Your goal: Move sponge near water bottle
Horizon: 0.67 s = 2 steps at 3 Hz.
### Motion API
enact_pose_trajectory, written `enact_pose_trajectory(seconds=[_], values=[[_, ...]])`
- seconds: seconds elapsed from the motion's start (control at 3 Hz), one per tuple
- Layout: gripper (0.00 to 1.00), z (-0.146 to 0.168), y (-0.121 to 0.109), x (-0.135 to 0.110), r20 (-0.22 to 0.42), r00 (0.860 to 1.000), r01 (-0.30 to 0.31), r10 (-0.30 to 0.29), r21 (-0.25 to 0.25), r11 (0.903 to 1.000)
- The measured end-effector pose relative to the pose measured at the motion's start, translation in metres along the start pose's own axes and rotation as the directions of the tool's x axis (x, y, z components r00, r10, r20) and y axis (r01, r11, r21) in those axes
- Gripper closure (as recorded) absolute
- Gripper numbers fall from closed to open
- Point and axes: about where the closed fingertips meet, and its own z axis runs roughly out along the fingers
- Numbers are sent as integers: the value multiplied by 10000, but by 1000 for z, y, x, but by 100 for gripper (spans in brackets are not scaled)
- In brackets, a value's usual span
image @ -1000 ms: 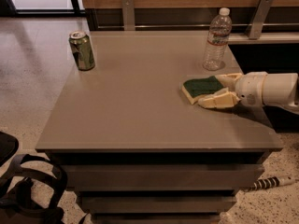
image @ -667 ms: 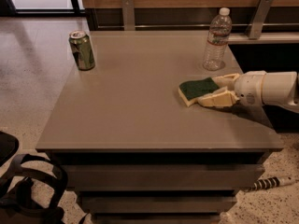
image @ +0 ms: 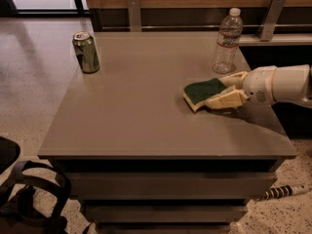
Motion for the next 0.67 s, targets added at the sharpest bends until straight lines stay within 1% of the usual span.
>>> enact_pose_trajectory(seconds=[0.33,0.67], values=[[100,-6,3,-45,-320,9994,133,-130,105,9999],[100,7,15,-102,-630,9979,-166,169,61,9998]])
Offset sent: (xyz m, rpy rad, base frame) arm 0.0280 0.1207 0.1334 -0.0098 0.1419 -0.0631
